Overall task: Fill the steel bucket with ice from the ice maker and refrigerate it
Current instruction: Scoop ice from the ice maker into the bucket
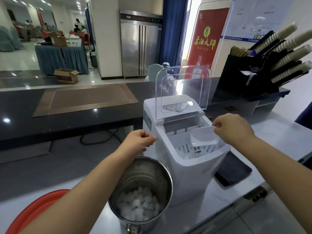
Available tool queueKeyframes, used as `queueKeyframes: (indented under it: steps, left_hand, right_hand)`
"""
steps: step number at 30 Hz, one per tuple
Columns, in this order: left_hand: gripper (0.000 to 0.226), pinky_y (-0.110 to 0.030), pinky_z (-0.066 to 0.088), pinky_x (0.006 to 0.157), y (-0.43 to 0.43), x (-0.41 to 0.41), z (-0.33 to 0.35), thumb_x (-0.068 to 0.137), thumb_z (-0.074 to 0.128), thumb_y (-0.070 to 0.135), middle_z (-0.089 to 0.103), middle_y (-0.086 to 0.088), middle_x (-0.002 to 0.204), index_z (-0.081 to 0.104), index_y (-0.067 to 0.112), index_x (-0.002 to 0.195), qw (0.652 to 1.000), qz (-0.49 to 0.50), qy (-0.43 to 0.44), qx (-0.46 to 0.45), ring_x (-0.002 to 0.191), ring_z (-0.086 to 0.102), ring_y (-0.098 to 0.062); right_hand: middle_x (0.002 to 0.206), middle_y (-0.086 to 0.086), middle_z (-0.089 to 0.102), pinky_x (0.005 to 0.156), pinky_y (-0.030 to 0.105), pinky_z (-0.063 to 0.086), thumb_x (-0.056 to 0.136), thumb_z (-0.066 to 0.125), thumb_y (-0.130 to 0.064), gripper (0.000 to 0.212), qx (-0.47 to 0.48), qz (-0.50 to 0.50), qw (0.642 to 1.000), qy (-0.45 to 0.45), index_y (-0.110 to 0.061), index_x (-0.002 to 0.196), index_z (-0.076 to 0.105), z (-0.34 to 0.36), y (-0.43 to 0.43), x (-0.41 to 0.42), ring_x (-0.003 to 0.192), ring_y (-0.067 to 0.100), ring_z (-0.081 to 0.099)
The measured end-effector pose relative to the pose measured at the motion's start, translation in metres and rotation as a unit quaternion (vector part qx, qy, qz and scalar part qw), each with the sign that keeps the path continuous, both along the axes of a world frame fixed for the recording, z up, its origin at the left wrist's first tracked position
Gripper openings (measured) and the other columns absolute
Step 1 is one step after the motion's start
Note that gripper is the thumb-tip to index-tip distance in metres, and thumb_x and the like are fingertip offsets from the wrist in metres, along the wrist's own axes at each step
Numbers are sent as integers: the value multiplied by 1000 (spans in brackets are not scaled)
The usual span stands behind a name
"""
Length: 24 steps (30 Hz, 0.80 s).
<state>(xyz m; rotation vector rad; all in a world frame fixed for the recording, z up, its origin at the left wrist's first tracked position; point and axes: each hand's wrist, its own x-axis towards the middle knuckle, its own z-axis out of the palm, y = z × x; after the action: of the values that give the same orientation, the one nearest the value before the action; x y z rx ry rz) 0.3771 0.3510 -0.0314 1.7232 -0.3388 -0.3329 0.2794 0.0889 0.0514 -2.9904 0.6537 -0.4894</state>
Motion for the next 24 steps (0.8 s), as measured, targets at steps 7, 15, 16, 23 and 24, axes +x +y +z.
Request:
queueKeyframes:
  steps: [7, 15, 16, 23, 24]
  left_hand:
    - [23, -23, 46, 59, -26, 8, 4, 80, 72, 28, 62, 5, 61, 59, 12, 72, 999, 37, -23, 7, 59, 54, -8]
    - [26, -30, 46, 63, -26, 26, 6, 73, 78, 28, 61, 5, 55, 56, 14, 69, 999, -1, 16, 35, 56, 54, -11]
    - [26, -28, 46, 62, -27, 27, 6, 73, 78, 28, 62, 5, 55, 56, 14, 69, 999, -4, 21, 35, 55, 55, -10]
    - [23, -21, 46, 52, -32, 31, 2, 75, 75, 25, 63, 5, 55, 55, 16, 67, 999, -3, 32, 29, 50, 58, -3]
    - [23, -21, 46, 52, -32, 31, 2, 75, 75, 25, 64, 5, 55, 55, 16, 66, 999, -5, 33, 28, 51, 58, -4]
  right_hand:
    - [78, -7, 44, 52, 26, 33, 85, 59, -7, 27, -232, 93, 964, 91, -26, 102, 68, -15, 1, 14, 80, 16, 47]
    - [99, -5, 60, 63, 28, 47, 89, 55, -8, 30, -221, 166, 950, 147, -30, 104, 69, -34, -7, 37, 99, 18, 56]
    - [99, -5, 61, 65, 29, 47, 91, 51, -12, 29, -196, 167, 955, 149, -31, 103, 69, -35, -10, 40, 98, 19, 57]
    - [90, -2, 64, 59, 25, 37, 88, 47, -13, 30, -104, 185, 961, 175, -29, 91, 72, -44, -4, 58, 79, 24, 54]
    - [86, -3, 62, 58, 24, 37, 87, 48, -12, 29, -81, 183, 962, 184, -28, 87, 72, -45, -4, 60, 77, 23, 52]
